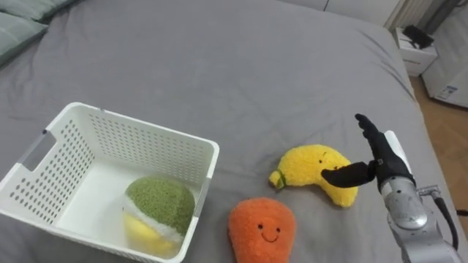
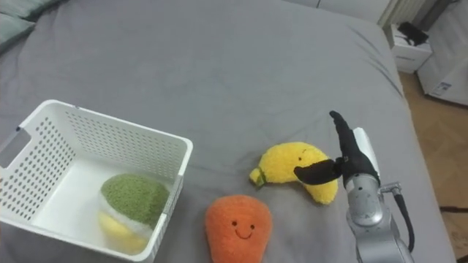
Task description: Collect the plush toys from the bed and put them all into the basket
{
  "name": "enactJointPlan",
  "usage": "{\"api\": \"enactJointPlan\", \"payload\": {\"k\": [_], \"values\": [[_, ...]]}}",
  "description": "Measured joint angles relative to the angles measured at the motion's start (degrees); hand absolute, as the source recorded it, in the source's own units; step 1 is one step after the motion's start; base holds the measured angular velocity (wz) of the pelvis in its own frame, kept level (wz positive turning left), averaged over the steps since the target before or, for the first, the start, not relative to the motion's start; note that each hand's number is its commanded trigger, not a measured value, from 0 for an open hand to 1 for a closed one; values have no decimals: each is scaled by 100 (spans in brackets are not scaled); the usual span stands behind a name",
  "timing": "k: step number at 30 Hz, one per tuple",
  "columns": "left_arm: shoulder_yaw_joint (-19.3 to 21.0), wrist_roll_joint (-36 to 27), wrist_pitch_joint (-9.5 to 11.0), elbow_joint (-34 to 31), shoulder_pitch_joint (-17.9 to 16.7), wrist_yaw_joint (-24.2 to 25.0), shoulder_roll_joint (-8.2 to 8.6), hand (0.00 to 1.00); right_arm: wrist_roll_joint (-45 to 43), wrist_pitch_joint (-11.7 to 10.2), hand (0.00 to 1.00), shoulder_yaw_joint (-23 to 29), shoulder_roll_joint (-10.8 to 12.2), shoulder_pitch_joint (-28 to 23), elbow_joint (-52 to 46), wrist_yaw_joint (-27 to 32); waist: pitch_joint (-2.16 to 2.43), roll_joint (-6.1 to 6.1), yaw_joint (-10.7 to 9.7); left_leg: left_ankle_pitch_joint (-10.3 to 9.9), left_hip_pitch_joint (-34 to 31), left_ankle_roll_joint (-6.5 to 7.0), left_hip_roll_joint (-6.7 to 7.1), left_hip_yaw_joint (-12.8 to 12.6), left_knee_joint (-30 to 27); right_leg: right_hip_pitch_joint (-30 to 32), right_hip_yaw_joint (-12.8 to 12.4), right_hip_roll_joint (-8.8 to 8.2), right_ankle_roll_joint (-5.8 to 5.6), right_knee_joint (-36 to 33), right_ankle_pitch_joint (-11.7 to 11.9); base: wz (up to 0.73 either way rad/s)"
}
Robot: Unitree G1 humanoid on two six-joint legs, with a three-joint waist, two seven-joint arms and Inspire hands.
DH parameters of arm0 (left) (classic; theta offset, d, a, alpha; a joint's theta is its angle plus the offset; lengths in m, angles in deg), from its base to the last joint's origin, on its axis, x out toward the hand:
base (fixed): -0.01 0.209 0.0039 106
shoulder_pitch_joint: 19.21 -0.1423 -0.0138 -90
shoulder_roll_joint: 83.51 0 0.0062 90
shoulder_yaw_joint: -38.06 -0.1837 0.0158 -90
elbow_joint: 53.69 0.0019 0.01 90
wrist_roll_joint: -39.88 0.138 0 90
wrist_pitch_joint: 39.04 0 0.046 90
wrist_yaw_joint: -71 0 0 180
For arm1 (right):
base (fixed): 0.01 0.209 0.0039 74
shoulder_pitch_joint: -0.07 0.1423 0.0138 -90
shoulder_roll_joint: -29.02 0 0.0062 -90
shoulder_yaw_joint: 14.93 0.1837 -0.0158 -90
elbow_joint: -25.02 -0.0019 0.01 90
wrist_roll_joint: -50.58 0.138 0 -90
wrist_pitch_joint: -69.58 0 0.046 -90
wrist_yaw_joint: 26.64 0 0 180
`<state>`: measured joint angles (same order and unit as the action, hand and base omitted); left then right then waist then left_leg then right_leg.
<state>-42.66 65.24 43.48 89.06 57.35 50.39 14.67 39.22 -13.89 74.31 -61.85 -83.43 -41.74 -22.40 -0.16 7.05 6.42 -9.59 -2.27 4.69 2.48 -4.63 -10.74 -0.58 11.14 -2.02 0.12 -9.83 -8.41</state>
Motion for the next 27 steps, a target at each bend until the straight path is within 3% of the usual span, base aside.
{"api": "enactJointPlan", "payload": {"k": [1, 5, 10, 16, 20, 27], "values": [[-25, 0, 1, -1, 21, -29, -8, 0, 10, -16, 0, -6, -47, 158, 183, 1, -18, -27, 9, 2, -76, 1, -5, -2, -4, 71, 13, 0, 5, -1, 14, 0], [-179, 2, 68, -44, 175, -35, -72, 0, 99, -78, 0, -33, -268, 881, 1278, 141, -20, -24, 46, 49, -397, 3, -18, 1, -59, 396, 85, 6, 25, 5, 77, 1], [-397, -271, 130, -32, 385, -31, -232, 0, 128, -166, 0, -50, -307, 1302, 2239, 261, -37, -2, 67, 51, -694, 1, -19, 80, -98, 649, 190, 1, 28, 13, 81, 9], [-521, -701, 171, 8, 693, -16, -252, 0, 191, -231, 0, -151, -363, 1605, 3134, 422, -77, -46, 168, 55, -1007, 6, 5, 178, -162, 904, 245, -46, 28, 18, 81, 7], [-625, -966, 265, 4, 719, -17, -263, 0, 202, -335, 0, -251, -505, 1773, 3423, 564, -140, -137, 169, 61, -1177, 15, 18, 212, -184, 1060, 322, -63, 26, 16, 80, 4], [-827, -1019, 309, 30, 739, -20, -369, 0, 203, -397, 0, -330, -567, 1912, 3935, 676, -147, -151, 193, 66, -1323, 15, 21, 234, -184, 1193, 349, -61, 26, 19, 79, 2]]}}
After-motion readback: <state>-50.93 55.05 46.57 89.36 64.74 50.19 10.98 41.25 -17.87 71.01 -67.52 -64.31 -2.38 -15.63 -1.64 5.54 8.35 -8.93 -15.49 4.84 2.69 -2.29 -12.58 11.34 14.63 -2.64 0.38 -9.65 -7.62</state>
